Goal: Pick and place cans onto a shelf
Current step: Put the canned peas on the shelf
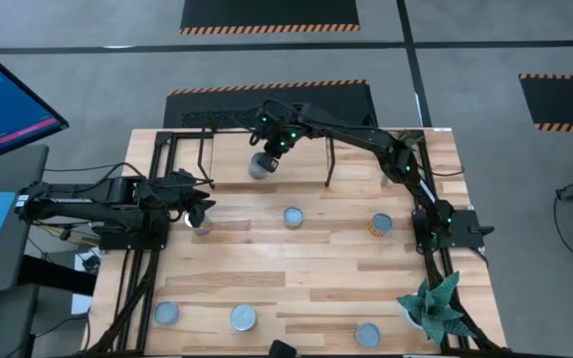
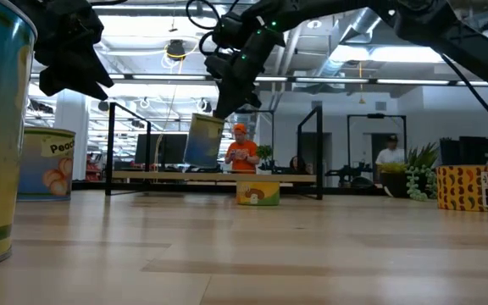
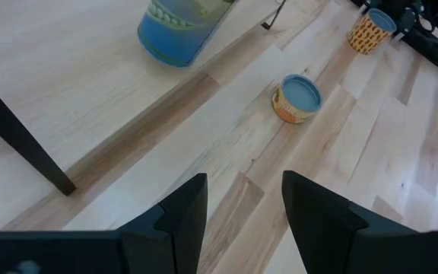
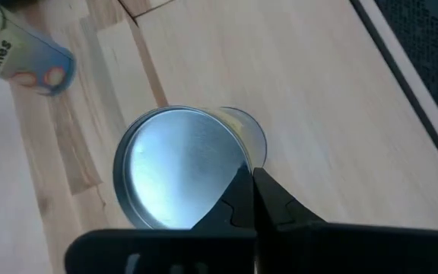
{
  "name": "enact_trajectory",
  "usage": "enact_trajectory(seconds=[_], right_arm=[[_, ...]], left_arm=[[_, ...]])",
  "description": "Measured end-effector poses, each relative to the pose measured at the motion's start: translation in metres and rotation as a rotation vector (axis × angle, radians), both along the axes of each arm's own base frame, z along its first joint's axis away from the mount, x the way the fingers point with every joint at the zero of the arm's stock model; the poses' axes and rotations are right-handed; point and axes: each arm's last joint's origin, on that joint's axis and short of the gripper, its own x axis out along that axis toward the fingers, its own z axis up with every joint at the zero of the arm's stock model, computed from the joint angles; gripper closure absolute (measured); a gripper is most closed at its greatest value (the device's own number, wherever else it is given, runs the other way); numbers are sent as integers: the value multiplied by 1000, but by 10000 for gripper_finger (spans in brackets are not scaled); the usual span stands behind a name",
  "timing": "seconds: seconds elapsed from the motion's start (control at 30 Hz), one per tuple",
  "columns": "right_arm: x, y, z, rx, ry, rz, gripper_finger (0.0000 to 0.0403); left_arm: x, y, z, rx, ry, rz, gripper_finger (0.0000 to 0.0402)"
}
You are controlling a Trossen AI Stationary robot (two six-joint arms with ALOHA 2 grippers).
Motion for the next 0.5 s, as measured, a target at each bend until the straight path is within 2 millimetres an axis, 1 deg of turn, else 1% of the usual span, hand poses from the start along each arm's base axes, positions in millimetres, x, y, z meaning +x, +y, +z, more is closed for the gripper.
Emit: enact_trajectory(seconds=[0.43,0.5], right_arm=[[-7,-13,-1,-14,29,-40,398],[-8,-14,-1,-14,29,-42,392]], left_arm=[[0,0,0,0,1,0,239],[0,0,0,0,0,0,239]])
